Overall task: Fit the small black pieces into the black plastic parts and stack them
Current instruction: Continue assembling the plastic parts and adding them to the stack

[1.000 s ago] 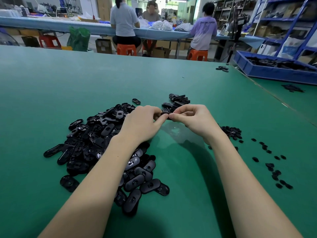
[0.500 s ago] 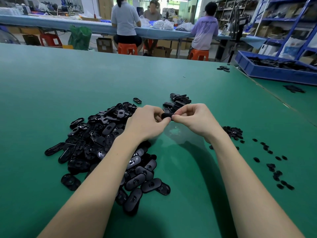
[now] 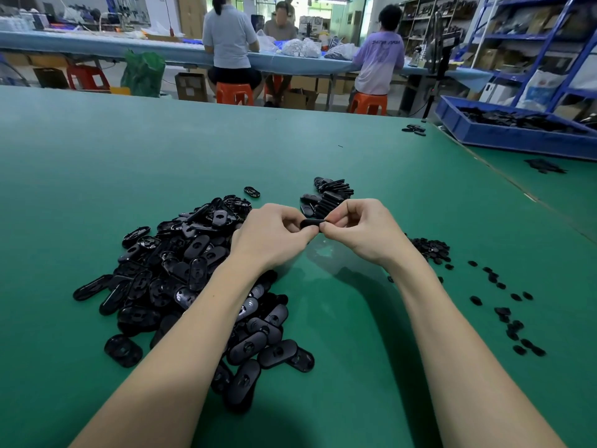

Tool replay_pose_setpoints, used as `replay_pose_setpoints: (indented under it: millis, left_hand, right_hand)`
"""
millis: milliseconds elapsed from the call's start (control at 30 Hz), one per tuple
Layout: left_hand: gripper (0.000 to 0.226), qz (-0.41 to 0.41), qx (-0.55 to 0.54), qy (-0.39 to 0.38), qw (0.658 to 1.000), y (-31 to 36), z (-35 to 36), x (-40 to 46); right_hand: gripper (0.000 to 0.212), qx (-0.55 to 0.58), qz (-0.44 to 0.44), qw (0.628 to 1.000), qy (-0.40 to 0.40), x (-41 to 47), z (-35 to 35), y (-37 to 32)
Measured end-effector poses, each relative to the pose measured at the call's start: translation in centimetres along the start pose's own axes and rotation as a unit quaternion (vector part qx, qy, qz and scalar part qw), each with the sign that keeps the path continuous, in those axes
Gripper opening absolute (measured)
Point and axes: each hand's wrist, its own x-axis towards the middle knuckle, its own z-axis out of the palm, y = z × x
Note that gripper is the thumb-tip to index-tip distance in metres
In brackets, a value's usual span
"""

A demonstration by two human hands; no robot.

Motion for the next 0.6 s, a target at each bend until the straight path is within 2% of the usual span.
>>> replay_pose_setpoints:
  millis: [200, 600]
  left_hand:
    - [0.033, 0.011, -0.004, -0.038, 0.999, -0.23, -0.63, 0.2]
    - [0.023, 0.023, 0.009, -0.039, 0.999, -0.65, -0.25, 0.3]
  right_hand:
    - [0.015, 0.029, -0.002, 0.999, -0.026, 0.1, 0.04, 0.17]
    - [0.013, 0.026, 0.001, 0.999, -0.038, -0.05, -0.25, 0.65]
